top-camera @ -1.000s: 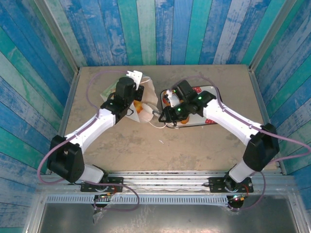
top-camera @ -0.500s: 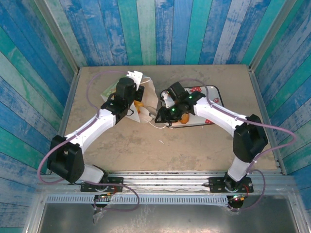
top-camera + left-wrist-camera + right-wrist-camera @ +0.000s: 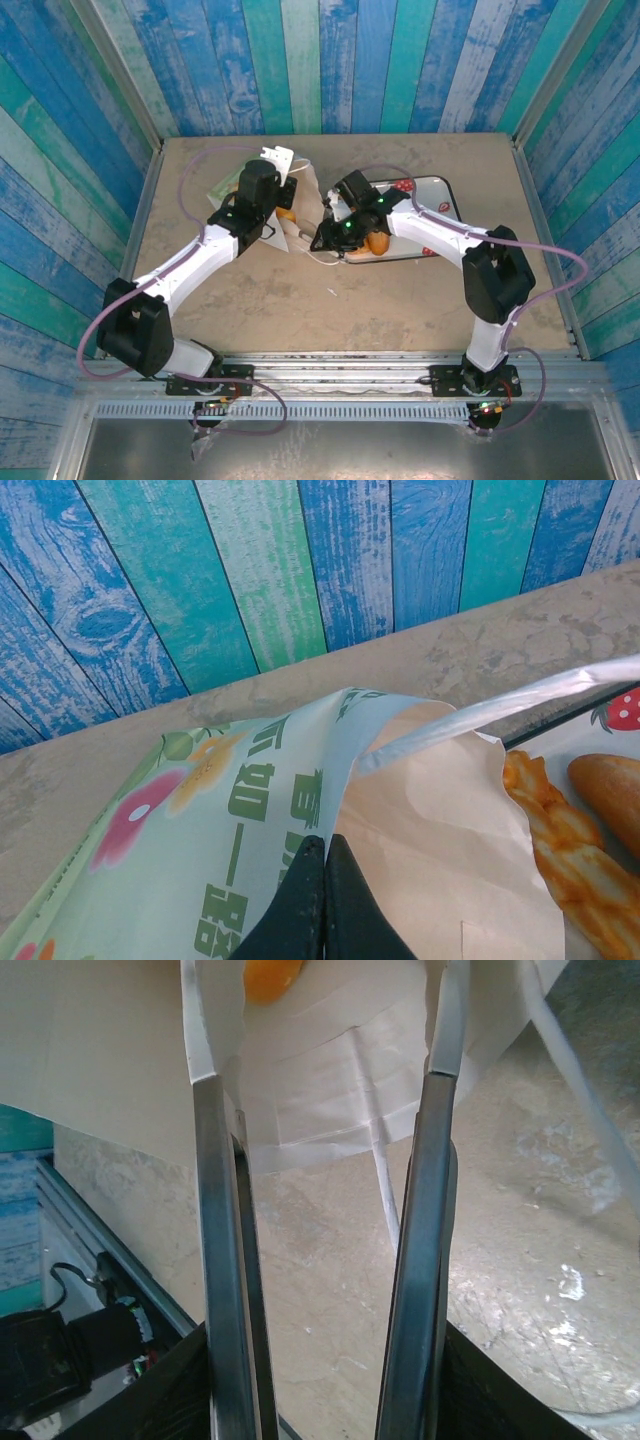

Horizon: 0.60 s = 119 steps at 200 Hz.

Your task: Take the fake bread out of the paper bag

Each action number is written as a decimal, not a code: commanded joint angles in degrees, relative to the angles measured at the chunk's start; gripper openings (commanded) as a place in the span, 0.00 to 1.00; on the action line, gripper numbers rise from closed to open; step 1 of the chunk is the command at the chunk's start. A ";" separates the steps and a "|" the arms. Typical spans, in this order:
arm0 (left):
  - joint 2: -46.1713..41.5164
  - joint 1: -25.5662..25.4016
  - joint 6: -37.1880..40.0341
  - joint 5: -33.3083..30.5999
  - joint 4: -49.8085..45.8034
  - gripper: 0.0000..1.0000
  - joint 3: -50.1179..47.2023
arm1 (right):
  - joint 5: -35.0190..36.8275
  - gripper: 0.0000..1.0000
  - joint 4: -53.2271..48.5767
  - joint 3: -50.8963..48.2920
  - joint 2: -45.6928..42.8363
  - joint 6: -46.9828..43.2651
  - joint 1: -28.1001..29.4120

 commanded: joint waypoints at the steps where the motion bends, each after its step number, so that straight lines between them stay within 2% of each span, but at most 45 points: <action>1: -4.16 0.13 -0.26 0.40 2.73 0.00 -0.44 | -2.89 0.49 4.62 0.61 0.74 1.86 -0.09; 45: -3.92 0.13 -0.30 0.81 2.81 0.00 -0.36 | -4.97 0.50 8.90 -0.06 2.21 4.28 -0.34; 119: -3.68 0.13 -0.37 1.44 2.73 0.00 -0.14 | -1.25 0.50 4.41 1.47 4.61 1.94 -0.31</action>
